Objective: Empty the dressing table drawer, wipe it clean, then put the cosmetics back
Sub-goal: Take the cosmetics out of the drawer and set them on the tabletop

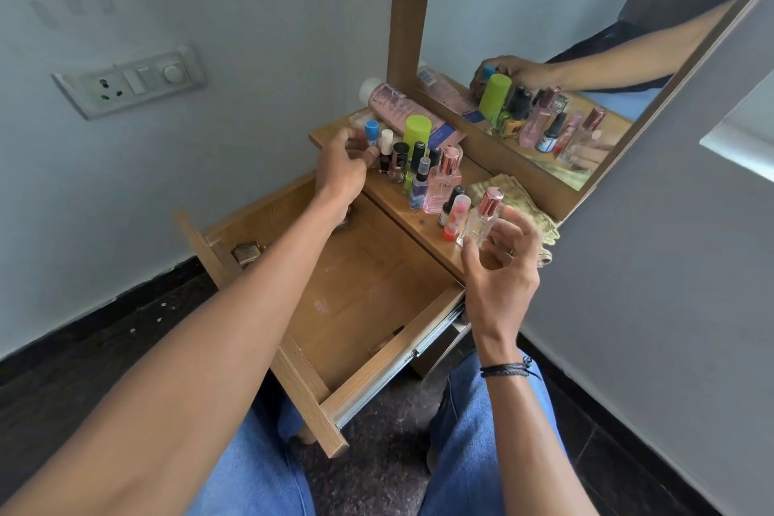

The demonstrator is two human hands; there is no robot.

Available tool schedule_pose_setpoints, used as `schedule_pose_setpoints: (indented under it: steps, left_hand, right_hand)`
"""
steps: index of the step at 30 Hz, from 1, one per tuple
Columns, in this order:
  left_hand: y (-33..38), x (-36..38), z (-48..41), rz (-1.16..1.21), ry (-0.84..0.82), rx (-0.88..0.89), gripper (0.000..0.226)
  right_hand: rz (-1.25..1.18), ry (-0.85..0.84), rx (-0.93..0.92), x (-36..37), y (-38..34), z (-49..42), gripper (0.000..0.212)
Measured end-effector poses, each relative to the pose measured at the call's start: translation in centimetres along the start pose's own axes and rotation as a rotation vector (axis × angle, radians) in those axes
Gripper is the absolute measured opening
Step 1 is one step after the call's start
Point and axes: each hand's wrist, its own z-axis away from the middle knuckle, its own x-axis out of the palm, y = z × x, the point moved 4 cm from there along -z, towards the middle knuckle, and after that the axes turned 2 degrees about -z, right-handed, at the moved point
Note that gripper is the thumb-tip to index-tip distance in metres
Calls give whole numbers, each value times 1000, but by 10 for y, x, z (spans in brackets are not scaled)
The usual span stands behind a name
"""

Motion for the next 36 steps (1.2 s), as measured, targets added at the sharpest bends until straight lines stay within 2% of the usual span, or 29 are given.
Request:
schedule_pose_setpoints:
  steps: [8, 11, 14, 18, 20, 23, 25, 29, 36]
  left_hand:
    - [-1, -7, 7, 18, -4, -5, 26]
    - [-4, -18, 17, 49, 21, 4, 31]
    - [-12, -35, 33, 105, 57, -4, 33]
    - [-35, -64, 63, 62, 100, -26, 32]
    - [-50, -82, 72, -70, 103, -38, 28]
    - [-70, -112, 76, -590, 6, -72, 24]
    - [-81, -127, 80, -861, -33, -20, 31]
    - [-91, -118, 94, -1164, -110, 105, 45]
    - [-95, -107, 89, -1540, -326, 3, 45]
  right_hand:
    - [12, 7, -58, 0, 4, 2, 61]
    - [-4, 104, -116, -3, 3, 9, 54]
    - [33, 156, -259, -3, -8, 18, 48]
    - [65, 69, -368, 15, -26, 41, 38]
    - [66, -36, -411, 27, -35, 55, 34]
    - [121, -205, -462, 44, -44, 73, 27]
    - [173, -316, -470, 54, -45, 82, 24]
    - [232, -464, -464, 66, -39, 94, 29]
    - [336, -599, -394, 76, -21, 104, 21]
